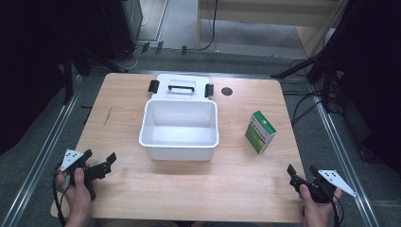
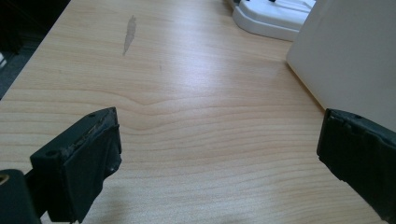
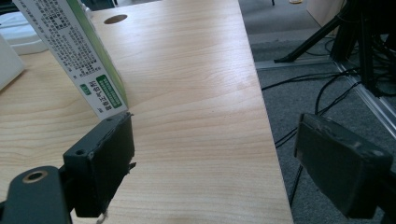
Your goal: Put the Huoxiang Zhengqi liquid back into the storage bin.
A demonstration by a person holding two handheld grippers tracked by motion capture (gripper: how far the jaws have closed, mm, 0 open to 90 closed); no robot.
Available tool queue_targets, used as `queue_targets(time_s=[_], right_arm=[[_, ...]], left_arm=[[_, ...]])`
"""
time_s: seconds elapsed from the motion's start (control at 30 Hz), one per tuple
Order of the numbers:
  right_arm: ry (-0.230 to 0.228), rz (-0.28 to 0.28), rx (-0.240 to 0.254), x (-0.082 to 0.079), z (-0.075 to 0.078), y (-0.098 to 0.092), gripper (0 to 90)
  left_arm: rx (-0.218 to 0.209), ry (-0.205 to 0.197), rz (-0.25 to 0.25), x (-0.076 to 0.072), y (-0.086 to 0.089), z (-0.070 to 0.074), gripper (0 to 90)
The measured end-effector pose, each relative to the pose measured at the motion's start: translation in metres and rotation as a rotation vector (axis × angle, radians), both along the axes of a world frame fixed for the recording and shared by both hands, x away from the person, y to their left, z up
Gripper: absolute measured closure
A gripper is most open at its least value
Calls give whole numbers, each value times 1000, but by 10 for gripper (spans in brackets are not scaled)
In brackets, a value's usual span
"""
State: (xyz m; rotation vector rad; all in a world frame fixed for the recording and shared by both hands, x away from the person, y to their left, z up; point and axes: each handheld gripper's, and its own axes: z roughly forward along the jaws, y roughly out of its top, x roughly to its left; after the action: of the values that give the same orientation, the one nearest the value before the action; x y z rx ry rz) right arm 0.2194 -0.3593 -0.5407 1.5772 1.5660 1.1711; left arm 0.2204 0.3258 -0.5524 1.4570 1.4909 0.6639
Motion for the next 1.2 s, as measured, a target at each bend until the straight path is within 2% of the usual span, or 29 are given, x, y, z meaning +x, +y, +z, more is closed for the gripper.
queue_targets(time_s=[0.1, 0.23, 0.53, 0.67, 0.77, 0.9, 1.07, 1.2], right_arm=[[11, -2, 8, 0, 0, 0, 125], [21, 15, -11, 1, -1, 3, 128], [34, 19, -19, 4, -2, 5, 130], [54, 55, -12, 5, -1, 4, 162], [52, 67, -17, 6, -1, 3, 170], [50, 92, -37, 6, 0, 5, 155], [42, 101, -24, 4, 3, 4, 150], [57, 120, -42, 3, 4, 7, 141]], left_arm=[[-2, 7, 2, 0, 0, 0, 6], [-6, 11, -3, -1, 0, 0, 6], [26, 24, 2, 1, -4, 0, 7], [24, 29, 0, 1, -3, 0, 7], [24, 31, -1, 1, -3, 0, 7], [24, 34, 0, 2, -4, 0, 7], [30, 41, -3, 2, -4, 0, 7], [29, 49, -1, 3, -5, 0, 6]])
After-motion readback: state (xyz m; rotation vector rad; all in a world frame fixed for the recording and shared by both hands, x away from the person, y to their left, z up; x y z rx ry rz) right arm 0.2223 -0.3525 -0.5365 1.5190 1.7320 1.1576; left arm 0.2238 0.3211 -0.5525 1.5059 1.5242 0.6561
